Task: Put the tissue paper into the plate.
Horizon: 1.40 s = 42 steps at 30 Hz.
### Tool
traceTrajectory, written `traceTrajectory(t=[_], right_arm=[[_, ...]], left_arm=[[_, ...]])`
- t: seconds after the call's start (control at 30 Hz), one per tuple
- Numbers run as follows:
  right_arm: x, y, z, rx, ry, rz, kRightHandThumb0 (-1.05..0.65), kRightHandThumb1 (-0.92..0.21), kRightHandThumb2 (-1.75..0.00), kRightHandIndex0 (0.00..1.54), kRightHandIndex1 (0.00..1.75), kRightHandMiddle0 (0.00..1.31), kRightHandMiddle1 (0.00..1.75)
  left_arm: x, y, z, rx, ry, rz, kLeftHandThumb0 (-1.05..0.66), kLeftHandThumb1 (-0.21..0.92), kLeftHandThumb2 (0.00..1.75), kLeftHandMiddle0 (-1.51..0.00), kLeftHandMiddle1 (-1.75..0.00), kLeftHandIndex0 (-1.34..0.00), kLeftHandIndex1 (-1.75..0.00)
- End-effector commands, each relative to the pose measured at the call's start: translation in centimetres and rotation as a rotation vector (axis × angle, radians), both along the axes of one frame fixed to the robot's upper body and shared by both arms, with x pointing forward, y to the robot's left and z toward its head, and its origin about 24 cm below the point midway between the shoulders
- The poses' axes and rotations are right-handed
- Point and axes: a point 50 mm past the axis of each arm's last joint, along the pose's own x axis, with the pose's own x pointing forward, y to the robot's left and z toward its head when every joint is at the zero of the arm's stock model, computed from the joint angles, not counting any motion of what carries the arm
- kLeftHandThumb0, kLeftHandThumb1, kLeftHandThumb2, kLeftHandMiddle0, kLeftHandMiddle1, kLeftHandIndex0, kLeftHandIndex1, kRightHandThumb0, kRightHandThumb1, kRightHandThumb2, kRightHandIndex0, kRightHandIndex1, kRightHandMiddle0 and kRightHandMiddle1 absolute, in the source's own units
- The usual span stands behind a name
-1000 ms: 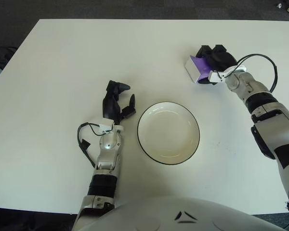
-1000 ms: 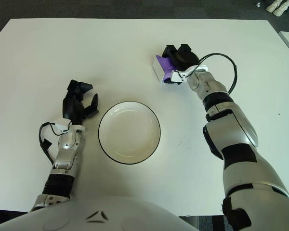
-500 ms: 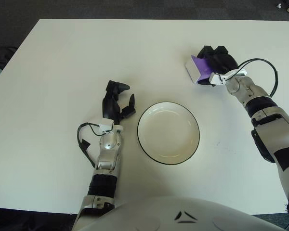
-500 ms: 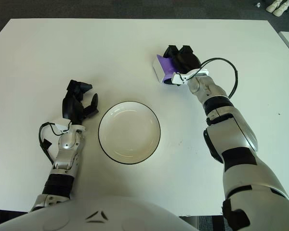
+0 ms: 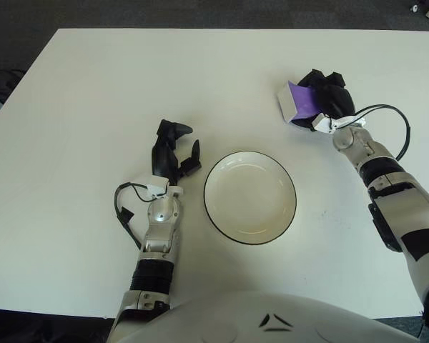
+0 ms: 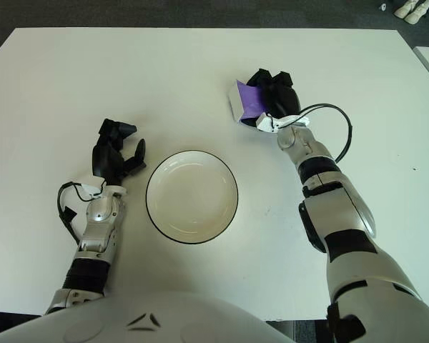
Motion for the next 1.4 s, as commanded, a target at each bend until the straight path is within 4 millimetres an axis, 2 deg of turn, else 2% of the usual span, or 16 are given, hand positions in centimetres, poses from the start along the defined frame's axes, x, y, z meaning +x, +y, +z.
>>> traceTrajectory(t=[0.0, 0.2, 0.37, 0.67, 1.2, 1.37], right_arm=[[-1.2, 0.1, -3.0, 0.064, 0.125, 0.024, -0.22, -0.25, -1.36, 1.27, 1.75, 0.98, 1.75], [-1.3, 0.1, -2.2, 0.173, 0.131, 0.085, -0.13, -0.16, -1.50, 1.32, 1.75, 1.08, 1.75], [-1.4, 0.1, -1.4, 0.230, 0.131, 0.140, -0.11, -0.12, -1.54, 1.35, 1.75, 1.13, 1.75], [-1.7, 0.5, 0.4, 0.272, 0.096, 0.234, -0.11, -0.12, -1.57, 1.40, 1.75, 1.18, 1.75], [-3.6, 1.3, 3.2, 0.291, -0.001, 0.360, -0.13, -0.09, -1.60, 1.44, 1.75, 1.22, 1.75], [-4.6, 1.8, 4.4, 0.302, -0.001, 0.446, -0.13, -0.08, -1.62, 1.42, 1.75, 1.22, 1.75]], left_arm=[[-2.2, -0.1, -4.0, -0.032, 0.203, 0.012, 0.00, 0.49, 0.96, -0.64, -1.26, -0.44, -1.75], [-2.2, -0.1, -4.0, -0.042, 0.199, 0.010, 0.00, 0.49, 0.96, -0.64, -1.26, -0.44, -1.75], [-2.1, -0.2, -4.0, -0.045, 0.191, 0.011, 0.00, 0.50, 0.95, -0.64, -1.26, -0.43, -1.75], [-2.1, -0.2, -4.0, -0.040, 0.189, 0.010, 0.00, 0.51, 0.95, -0.64, -1.26, -0.42, -1.75], [-1.9, -0.3, -4.0, -0.039, 0.190, 0.007, 0.00, 0.51, 0.94, -0.62, -1.26, -0.43, -1.75], [-1.8, -0.3, -3.9, -0.029, 0.184, 0.002, 0.00, 0.50, 0.96, -0.62, -1.26, -0.45, -1.75]])
